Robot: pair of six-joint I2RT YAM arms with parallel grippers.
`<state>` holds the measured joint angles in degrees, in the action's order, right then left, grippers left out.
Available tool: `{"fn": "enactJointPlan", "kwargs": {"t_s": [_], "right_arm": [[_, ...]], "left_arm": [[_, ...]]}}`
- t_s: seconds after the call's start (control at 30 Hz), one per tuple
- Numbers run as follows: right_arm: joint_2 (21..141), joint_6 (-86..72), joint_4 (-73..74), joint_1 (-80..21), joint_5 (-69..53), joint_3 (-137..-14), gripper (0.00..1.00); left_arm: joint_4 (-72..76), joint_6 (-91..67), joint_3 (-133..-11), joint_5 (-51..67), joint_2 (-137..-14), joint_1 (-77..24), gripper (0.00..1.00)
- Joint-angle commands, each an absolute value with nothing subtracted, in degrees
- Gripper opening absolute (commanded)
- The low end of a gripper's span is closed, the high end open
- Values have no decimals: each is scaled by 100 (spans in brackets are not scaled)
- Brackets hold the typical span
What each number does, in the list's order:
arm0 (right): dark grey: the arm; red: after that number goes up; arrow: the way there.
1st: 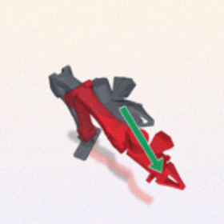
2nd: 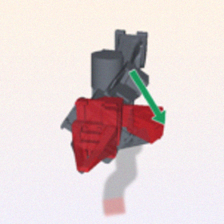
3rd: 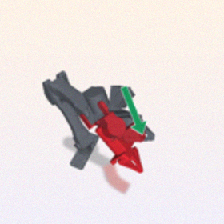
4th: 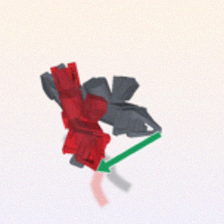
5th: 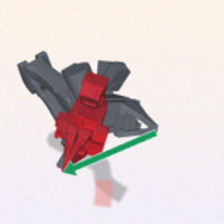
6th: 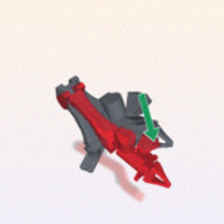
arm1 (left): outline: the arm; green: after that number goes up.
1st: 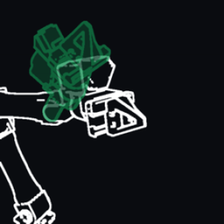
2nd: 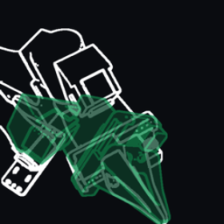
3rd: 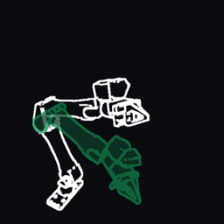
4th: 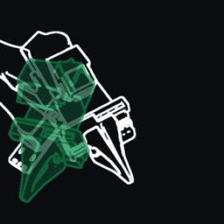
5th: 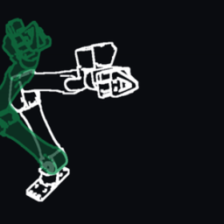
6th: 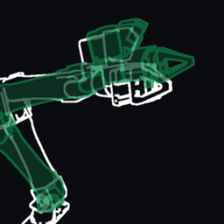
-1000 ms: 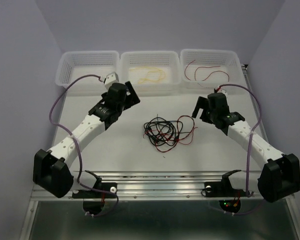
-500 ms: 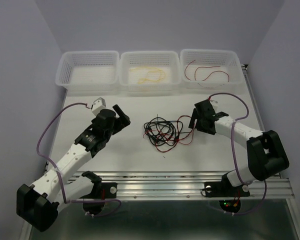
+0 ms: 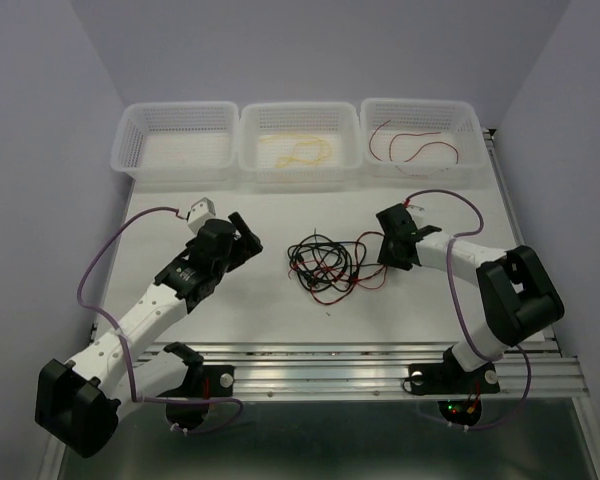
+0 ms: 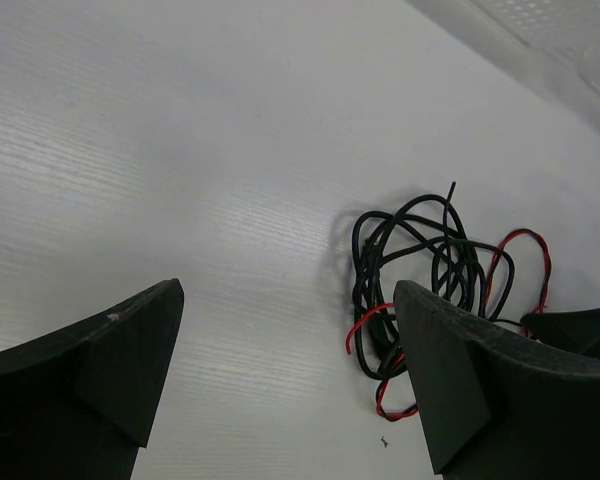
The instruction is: Untangle the cables
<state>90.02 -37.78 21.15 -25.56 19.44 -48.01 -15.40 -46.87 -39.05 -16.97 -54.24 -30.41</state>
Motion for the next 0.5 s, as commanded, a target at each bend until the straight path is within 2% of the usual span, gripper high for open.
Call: {"fn": "enactJointPlan", "kwargs": {"t_s": [0.0, 0.1, 0.13, 0.33, 0.47], "right_arm": [[9044, -4087, 1995, -2637, 2021, -4852, 28], [8895, -4131, 1995, -2637, 1978, -4729, 11], [8842, -4122, 1960, -2637, 1986, -4633, 1], [8000, -3456, 1514, -2689, 2127, -4632, 1], [7121, -2673, 854, -2689, 1567, -4859, 1]], "left_arm": [[-1397, -4702, -3850, -1714, -5326, -3067, 99], [-1397, -4711, -3841, -1723, -5238, -3067, 99], [-1397, -4702, -3841, -1714, -5203, -3067, 99], [-1275, -4571, -3858, -1468, -5054, -3067, 99], [-1020, -4307, -3894, -925, -4966, -3085, 99]]}}
